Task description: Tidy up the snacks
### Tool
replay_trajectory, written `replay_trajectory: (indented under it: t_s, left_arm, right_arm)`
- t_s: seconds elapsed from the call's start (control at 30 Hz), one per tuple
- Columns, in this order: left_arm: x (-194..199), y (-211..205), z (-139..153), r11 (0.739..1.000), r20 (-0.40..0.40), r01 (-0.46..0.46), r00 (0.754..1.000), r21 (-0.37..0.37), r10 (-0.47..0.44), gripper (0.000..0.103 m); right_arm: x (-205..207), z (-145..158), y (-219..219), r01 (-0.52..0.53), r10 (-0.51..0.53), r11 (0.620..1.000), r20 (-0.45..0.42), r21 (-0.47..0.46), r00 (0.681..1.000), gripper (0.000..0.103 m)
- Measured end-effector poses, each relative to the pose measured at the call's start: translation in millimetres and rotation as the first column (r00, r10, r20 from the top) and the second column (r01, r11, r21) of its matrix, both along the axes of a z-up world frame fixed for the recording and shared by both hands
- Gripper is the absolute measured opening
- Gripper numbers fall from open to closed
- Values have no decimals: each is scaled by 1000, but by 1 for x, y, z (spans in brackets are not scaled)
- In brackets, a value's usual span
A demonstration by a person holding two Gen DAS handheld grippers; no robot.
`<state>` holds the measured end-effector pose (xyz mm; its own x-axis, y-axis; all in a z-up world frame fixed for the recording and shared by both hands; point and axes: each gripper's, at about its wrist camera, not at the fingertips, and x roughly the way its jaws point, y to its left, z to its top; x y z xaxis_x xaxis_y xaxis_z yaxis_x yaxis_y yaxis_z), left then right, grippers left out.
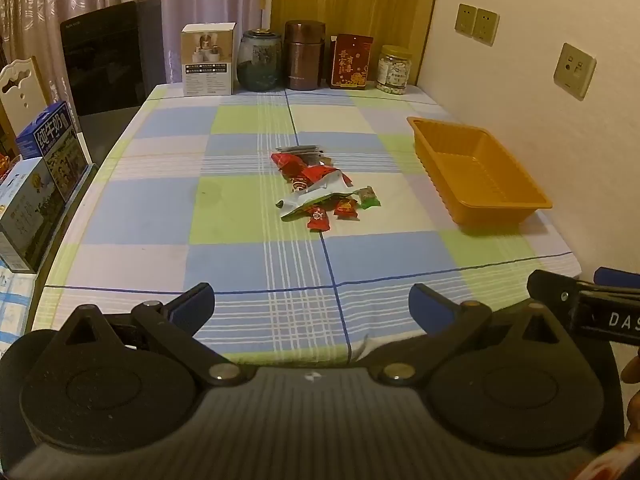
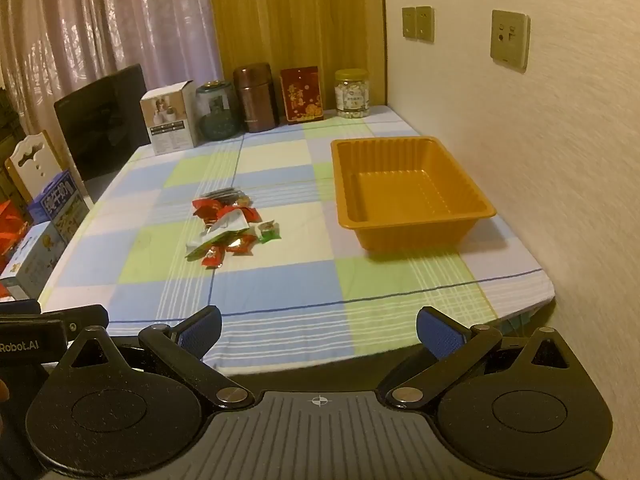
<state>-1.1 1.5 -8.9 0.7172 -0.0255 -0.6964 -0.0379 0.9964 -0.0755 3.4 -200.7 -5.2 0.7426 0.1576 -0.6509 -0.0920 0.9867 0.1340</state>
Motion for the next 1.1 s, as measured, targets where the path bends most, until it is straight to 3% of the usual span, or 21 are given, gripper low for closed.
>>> replay_trajectory:
  t_s: [1.1]
  left_arm:
    - [-2, -3, 3, 1000, 3, 5, 1000, -8, -5, 103]
  right_arm:
    - [-1, 1, 0, 4, -4, 1000, 3, 8, 1000, 103]
